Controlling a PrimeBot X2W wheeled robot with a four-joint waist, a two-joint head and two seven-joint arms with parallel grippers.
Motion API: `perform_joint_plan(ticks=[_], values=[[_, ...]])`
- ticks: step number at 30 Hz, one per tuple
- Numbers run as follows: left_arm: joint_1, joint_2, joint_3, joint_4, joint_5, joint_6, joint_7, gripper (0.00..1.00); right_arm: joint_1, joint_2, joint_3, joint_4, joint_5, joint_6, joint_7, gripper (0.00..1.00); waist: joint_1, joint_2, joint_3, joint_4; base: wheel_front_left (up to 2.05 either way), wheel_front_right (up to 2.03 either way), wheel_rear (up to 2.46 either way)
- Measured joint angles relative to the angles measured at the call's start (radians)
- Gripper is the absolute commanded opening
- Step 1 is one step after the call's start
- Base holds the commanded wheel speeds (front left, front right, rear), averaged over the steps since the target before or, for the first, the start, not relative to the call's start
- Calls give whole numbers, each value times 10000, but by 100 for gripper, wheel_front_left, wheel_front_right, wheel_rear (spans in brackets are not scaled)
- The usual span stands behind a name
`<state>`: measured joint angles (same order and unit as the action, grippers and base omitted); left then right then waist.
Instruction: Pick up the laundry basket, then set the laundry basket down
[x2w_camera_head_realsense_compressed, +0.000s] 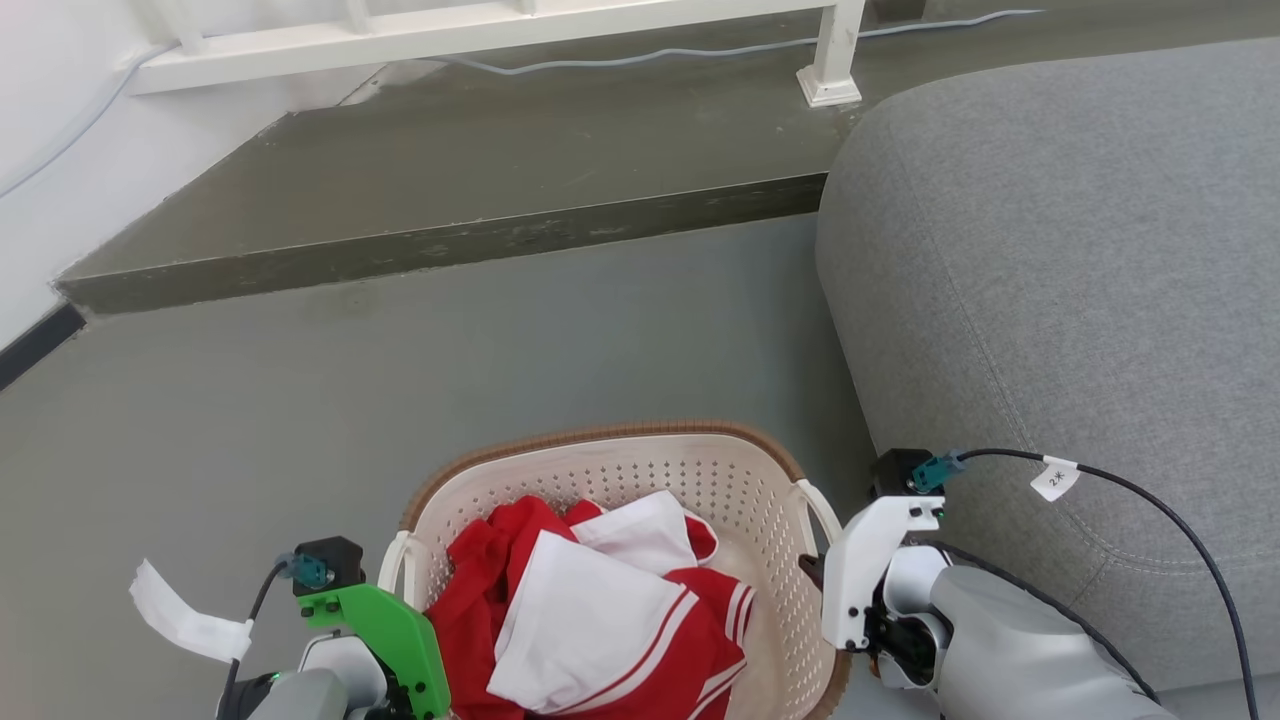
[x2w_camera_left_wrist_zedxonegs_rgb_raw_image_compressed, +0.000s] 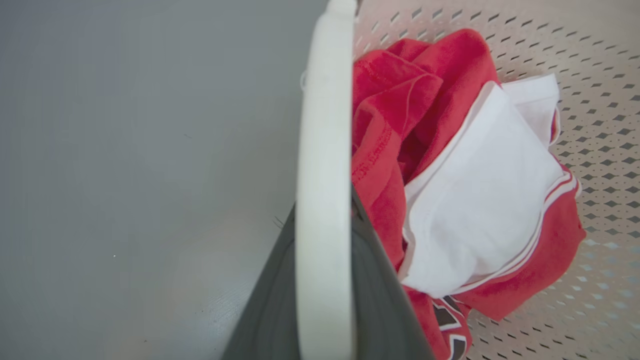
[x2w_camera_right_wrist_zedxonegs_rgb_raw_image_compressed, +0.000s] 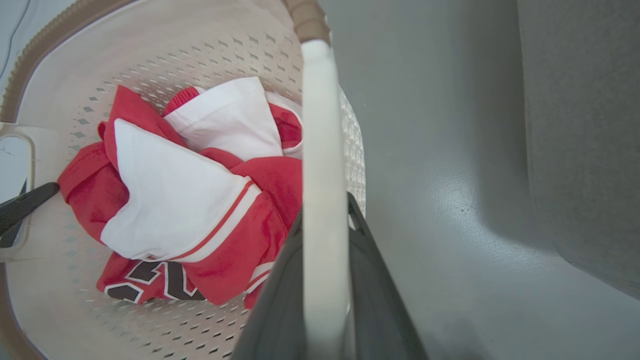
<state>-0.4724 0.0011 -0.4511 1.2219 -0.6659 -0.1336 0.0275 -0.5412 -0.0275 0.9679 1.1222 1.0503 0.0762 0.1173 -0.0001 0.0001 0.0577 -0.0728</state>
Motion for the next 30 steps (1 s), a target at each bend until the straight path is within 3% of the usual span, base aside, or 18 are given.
perform_joint_plan(ticks=[30], values=[[7, 0, -109, -31, -178, 0, 322, 0, -21, -29, 192, 4, 178, -113, 157, 0, 1, 0, 46, -29, 0, 0, 0]])
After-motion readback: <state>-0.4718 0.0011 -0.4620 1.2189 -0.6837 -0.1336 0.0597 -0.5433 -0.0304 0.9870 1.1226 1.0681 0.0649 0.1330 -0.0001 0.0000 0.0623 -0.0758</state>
